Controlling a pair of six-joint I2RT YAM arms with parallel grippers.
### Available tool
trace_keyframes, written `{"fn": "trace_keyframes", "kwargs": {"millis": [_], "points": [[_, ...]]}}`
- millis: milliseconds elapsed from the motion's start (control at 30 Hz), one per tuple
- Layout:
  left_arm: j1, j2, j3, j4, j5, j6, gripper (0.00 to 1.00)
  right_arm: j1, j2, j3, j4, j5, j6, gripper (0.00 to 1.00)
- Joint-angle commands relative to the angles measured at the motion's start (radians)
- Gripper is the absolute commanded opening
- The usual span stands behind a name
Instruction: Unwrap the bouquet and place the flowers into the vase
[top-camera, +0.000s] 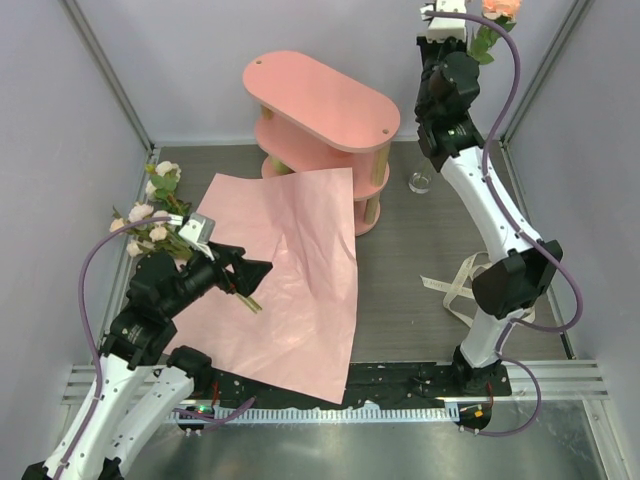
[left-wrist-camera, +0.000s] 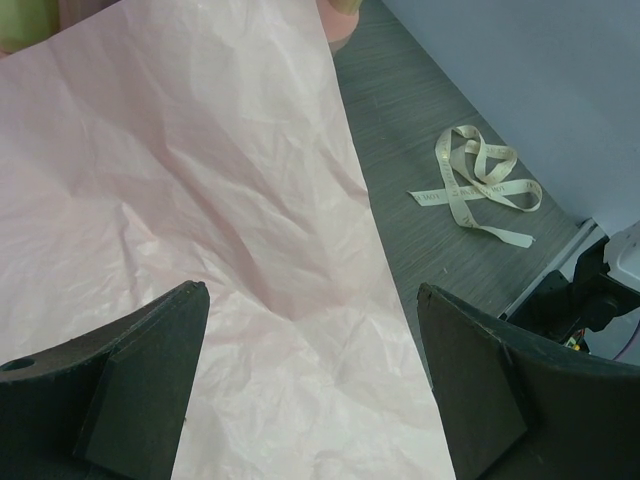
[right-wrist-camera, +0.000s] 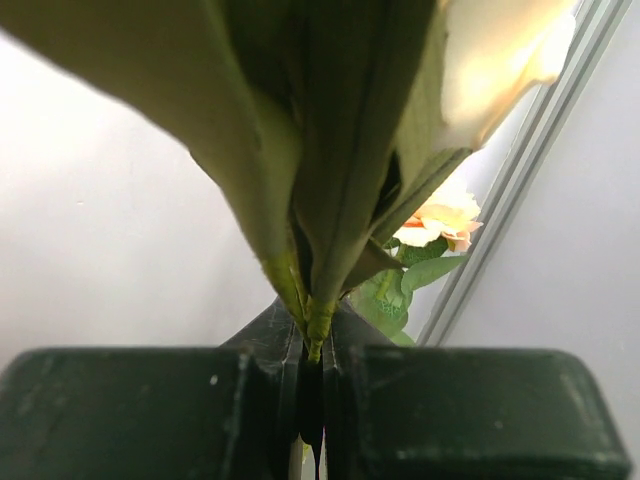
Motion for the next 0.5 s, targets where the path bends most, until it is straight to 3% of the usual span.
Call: {"fn": "trace_keyframes", "kwargs": {"millis": [0, 467], "points": [[-0.004, 0.012, 0.016, 0.016, 0.0, 0.015, 0.89, -0.022, 0.039, 0.057, 0.074, -0.03, 0.02, 0.01], [-0.004, 0.026, 0.016, 0.018, 0.0, 0.019, 0.9, -0.065, 0.054, -0.048, 0.118, -0.048, 0.092, 0.01]]}}
